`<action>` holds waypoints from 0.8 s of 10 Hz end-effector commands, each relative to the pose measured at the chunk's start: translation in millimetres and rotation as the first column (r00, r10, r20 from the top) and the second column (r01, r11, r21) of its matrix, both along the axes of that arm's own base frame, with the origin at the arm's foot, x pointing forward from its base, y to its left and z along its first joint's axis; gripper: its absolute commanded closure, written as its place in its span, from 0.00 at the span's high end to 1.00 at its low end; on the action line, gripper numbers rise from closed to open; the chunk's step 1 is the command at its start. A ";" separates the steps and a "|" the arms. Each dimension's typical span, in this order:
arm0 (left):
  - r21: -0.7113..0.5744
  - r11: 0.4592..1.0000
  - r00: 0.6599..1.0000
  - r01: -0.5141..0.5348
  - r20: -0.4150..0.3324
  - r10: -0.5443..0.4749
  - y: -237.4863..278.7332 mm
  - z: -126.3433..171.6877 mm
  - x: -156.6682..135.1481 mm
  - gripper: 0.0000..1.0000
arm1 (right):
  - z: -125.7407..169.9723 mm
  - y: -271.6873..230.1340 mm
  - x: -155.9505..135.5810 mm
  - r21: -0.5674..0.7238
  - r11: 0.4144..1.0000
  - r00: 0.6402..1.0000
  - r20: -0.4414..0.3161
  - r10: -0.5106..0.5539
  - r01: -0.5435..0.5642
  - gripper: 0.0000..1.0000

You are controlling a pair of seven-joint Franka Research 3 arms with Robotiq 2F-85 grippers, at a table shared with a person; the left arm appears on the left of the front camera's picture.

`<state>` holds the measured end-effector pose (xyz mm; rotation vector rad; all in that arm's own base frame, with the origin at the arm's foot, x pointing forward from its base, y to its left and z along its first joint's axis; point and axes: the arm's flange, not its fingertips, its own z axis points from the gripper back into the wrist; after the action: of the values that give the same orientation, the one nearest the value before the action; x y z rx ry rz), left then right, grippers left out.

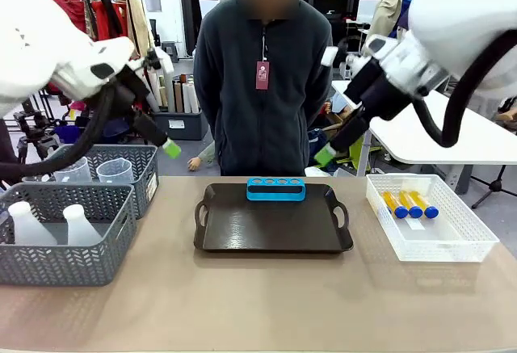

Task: Prepare the laboratory tools.
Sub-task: Pick up one Small flask and place it on the Handle tray.

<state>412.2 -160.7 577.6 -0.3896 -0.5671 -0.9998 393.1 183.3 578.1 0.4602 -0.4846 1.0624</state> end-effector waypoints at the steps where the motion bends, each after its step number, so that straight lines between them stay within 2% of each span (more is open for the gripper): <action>1: -0.044 0.994 0.993 0.104 0.067 -0.101 3.6 18.8 18.9 1.00 | 26.8 -14.4 15.8 0.034 0.997 0.995 0.083 0.060 -0.063 1.00; 4: -0.031 0.997 0.985 0.077 0.156 -0.071 11.3 58.4 32.4 1.00 | 75.3 -38.9 21.1 0.050 0.991 0.978 0.177 0.114 -0.124 1.00; 8: -0.042 0.999 0.979 0.023 0.205 -0.013 39.3 85.6 37.5 1.00 | 114.1 -84.8 38.3 0.109 0.993 0.962 0.274 0.008 -0.040 1.00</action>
<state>449.2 -125.8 660.8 -0.3160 -0.7539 -1.0392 424.1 107.1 691.9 0.4000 -0.7445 1.1179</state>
